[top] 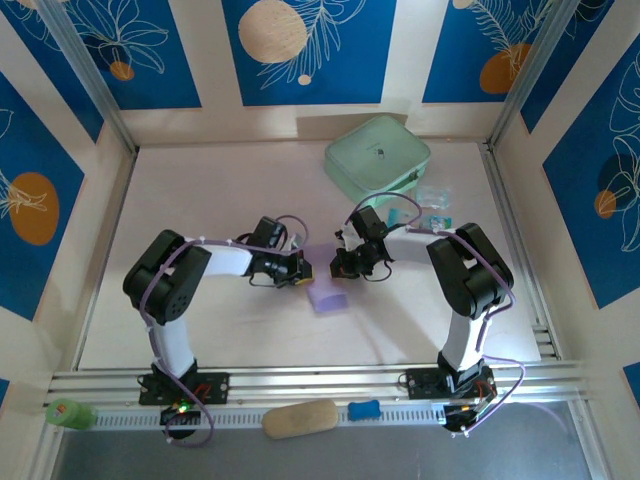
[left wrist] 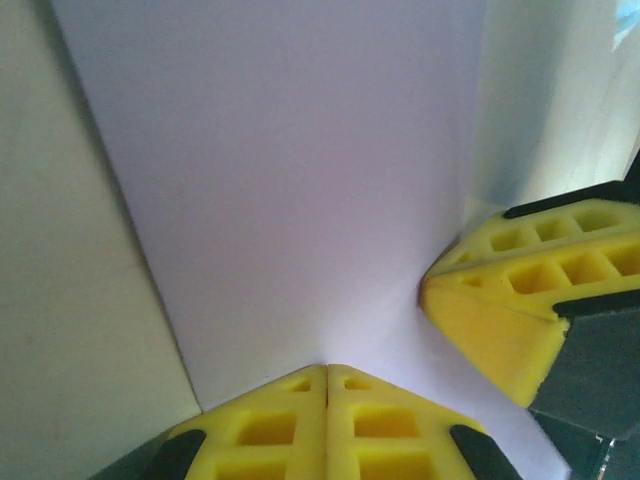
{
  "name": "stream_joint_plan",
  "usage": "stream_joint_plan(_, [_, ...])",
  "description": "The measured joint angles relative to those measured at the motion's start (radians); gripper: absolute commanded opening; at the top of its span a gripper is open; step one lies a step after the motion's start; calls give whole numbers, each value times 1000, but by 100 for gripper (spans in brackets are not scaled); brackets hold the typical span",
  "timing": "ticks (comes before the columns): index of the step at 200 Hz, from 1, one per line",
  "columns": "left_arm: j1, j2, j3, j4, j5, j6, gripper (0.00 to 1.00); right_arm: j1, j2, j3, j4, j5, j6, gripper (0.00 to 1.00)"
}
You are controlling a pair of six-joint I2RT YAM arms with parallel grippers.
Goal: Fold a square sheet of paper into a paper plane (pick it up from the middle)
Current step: First fold the square sheet of paper in half at the center of the table.
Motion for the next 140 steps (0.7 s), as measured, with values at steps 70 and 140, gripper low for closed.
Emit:
stream_joint_plan(70, [2, -29, -3, -53, -26, 84, 3, 0, 0, 0, 0, 0, 0, 2])
stream_joint_plan(140, [-13, -60, 66, -97, 37, 68, 4, 0, 0, 0, 0, 2, 0, 2])
